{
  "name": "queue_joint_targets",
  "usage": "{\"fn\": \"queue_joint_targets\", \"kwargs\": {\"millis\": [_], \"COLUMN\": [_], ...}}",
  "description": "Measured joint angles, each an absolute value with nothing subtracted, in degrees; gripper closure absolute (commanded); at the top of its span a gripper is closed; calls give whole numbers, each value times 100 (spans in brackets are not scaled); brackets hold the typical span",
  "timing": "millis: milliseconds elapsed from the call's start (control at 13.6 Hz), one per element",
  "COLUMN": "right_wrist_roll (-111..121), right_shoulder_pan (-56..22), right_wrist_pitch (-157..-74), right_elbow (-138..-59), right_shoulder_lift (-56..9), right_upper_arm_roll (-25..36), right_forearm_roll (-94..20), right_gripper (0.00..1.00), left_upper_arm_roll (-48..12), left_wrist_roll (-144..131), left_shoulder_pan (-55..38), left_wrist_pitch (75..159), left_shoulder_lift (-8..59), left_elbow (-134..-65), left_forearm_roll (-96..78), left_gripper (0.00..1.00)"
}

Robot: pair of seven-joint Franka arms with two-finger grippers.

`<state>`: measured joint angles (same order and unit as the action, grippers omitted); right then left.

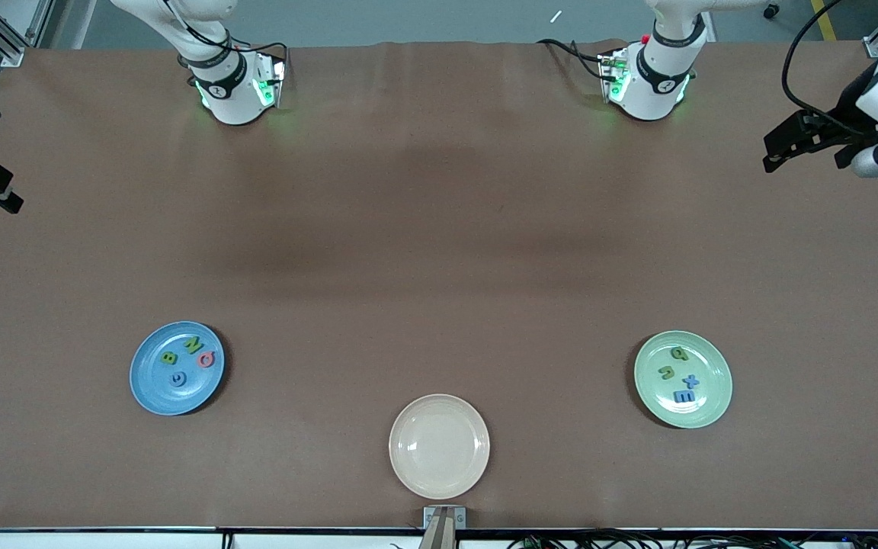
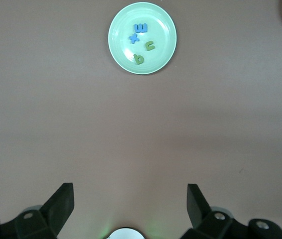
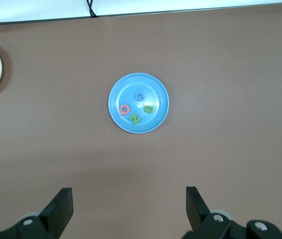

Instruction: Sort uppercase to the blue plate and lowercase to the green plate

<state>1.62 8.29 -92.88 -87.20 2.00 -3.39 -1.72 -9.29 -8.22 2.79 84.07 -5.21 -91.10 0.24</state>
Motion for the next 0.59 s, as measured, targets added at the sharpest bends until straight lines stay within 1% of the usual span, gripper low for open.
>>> {"fn": "queue_joint_targets", "kwargs": {"millis": [589], "right_wrist_roll": [162], "right_shoulder_pan": [829], "right_wrist_pitch": [-9289], "right_elbow": [-8717], "right_shoulder_lift": [200], "right_upper_arm_roll": [-340], "right_forearm_roll": [-172], "right_gripper": [0], "left_upper_arm_roll": [-1076], "left_wrist_roll": [-821], "left_shoulder_pan": [443], "left_wrist_pitch": [8444], "left_shoulder_lift": [-538], "left_elbow": [-9174], "left_forearm_roll": [24], "left_gripper": [0]}}
